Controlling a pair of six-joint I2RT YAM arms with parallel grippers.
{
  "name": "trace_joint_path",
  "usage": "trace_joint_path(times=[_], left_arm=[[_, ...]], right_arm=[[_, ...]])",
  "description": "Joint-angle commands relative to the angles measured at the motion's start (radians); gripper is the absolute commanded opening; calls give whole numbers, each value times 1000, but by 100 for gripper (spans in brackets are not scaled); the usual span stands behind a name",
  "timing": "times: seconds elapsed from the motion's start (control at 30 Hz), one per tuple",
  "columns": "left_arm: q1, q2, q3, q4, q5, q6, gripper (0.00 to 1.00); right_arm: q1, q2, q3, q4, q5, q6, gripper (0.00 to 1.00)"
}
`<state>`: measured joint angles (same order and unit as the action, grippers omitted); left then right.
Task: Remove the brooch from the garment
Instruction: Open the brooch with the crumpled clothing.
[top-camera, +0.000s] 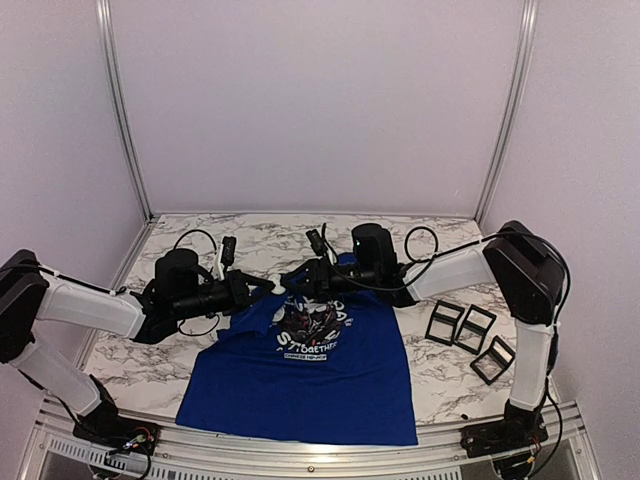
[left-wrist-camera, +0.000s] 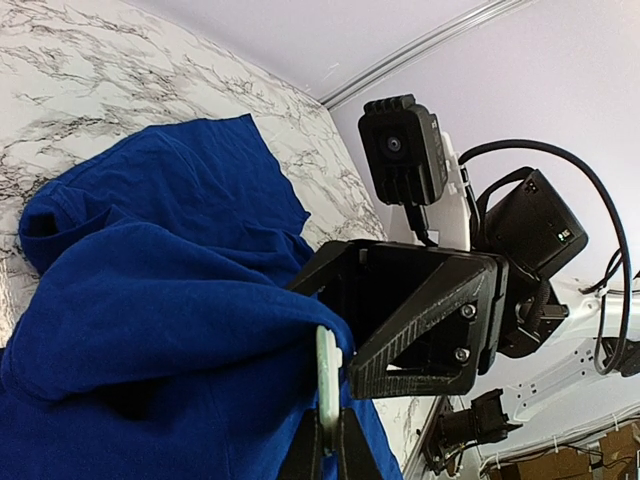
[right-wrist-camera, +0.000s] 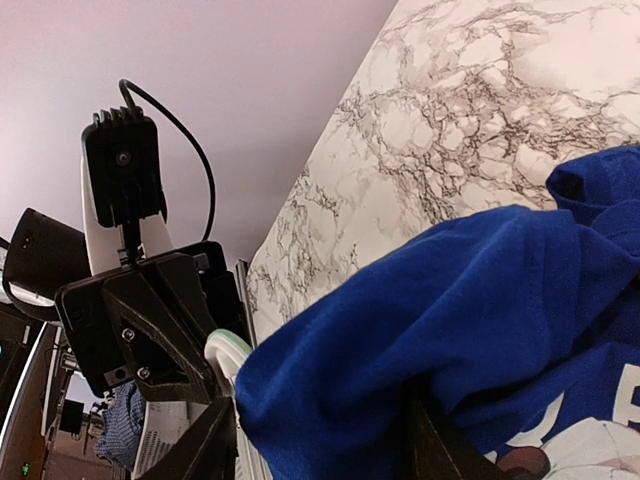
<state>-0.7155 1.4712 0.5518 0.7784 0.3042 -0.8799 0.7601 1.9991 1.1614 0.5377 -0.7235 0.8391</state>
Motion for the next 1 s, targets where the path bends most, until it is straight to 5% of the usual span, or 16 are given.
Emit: trace_joint_path(times=[0.0, 0.47, 0.97], left_arm=[[-7, 4, -7, 55, -3, 1, 0], [-21, -9, -8, 59, -11, 23, 0], [-24, 0, 31, 53, 4, 58, 0]], right_arm=[[-7, 16, 3, 45, -17, 25, 54], [-7, 26, -3, 79, -35, 55, 37], [3, 43, 22, 9, -43, -3, 31]])
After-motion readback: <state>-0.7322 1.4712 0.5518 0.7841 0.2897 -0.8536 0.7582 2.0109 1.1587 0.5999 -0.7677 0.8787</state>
